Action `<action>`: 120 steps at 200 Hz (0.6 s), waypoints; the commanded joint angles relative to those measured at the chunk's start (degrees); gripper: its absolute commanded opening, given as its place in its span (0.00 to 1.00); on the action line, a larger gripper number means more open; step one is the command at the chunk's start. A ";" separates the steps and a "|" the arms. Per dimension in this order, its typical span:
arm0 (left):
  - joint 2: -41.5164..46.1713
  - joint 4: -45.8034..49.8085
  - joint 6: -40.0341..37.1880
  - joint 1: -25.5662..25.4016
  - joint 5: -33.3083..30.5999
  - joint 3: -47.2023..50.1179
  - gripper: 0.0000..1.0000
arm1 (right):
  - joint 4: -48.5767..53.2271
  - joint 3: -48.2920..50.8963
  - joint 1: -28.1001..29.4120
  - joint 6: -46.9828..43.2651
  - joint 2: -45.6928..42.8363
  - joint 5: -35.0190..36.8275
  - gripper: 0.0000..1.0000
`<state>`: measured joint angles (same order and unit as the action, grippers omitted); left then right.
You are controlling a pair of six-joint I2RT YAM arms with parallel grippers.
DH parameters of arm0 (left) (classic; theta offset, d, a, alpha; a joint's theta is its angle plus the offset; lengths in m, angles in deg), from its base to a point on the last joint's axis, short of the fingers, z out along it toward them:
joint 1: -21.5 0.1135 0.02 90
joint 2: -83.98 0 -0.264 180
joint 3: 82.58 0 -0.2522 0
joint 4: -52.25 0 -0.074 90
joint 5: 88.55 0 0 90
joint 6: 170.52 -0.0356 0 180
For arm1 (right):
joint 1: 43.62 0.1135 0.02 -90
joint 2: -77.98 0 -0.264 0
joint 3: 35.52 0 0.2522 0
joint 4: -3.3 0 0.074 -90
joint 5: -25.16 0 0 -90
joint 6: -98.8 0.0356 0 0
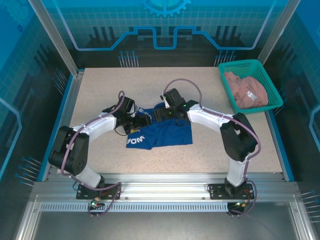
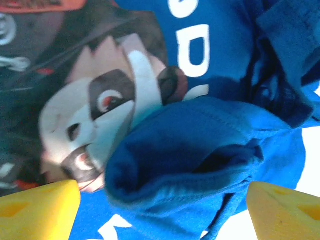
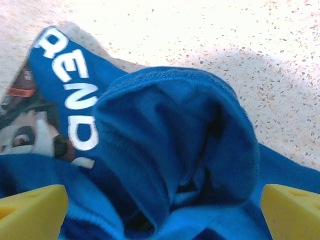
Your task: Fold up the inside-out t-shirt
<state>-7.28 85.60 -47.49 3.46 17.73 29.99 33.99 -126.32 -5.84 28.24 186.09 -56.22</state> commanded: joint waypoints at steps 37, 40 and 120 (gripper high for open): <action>-2.07 -13.40 2.86 -0.53 11.81 4.61 0.80 | 4.51 -5.62 -0.23 -1.34 6.70 9.83 0.98; -2.08 -14.16 3.09 -0.63 12.25 4.89 0.79 | 4.40 -5.49 -0.51 -1.34 6.60 9.50 0.97; -7.45 -24.24 3.55 -16.53 12.21 -2.52 0.58 | 6.94 -6.69 -10.37 -1.86 4.59 -2.92 0.62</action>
<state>-11.41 65.43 -43.95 -7.80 28.54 32.68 37.86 -130.80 -12.94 26.47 192.63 -53.48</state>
